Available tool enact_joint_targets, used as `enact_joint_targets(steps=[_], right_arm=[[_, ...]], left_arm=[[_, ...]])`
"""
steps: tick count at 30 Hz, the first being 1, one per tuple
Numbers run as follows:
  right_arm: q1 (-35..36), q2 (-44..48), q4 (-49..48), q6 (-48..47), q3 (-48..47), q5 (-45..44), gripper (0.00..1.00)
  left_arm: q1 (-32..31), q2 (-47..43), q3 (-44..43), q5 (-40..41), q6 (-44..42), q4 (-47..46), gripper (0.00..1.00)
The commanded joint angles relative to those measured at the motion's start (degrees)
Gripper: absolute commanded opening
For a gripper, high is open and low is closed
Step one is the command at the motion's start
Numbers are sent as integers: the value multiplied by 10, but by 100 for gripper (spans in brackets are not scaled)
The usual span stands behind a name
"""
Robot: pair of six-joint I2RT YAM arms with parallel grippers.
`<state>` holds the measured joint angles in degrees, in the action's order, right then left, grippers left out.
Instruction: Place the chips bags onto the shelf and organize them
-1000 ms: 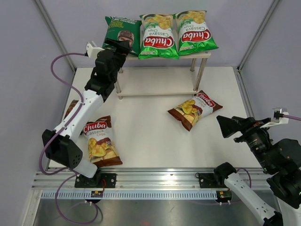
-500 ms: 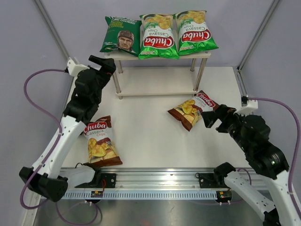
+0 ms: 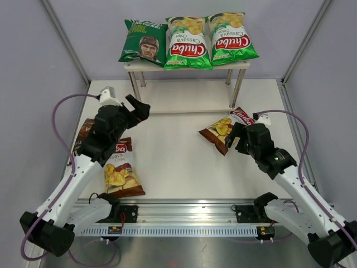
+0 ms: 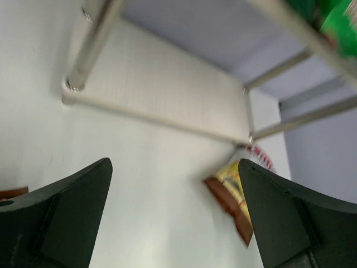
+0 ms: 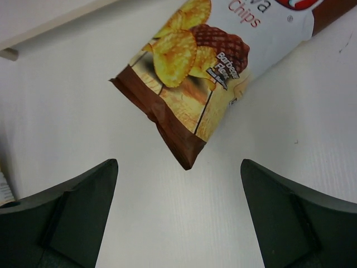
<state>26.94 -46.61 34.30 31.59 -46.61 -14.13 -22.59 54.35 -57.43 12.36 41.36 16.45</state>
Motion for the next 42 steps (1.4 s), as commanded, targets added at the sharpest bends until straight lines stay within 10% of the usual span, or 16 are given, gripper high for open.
enact_joint_targets(steps=[1, 11, 24, 42], right_arm=[[-35, -28, -84, 42, 34, 9, 99], [-221, -77, -210, 109, 106, 212, 99], [-473, -327, -464, 115, 66, 449, 100], [-516, -675, -837, 242, 43, 604, 85]], left_arm=[[-22, 18, 47, -119, -39, -31, 99], [-153, 145, 115, -305, -46, -176, 99], [-229, 160, 188, -294, -28, -194, 99], [-236, 117, 209, -310, -58, -166, 99]])
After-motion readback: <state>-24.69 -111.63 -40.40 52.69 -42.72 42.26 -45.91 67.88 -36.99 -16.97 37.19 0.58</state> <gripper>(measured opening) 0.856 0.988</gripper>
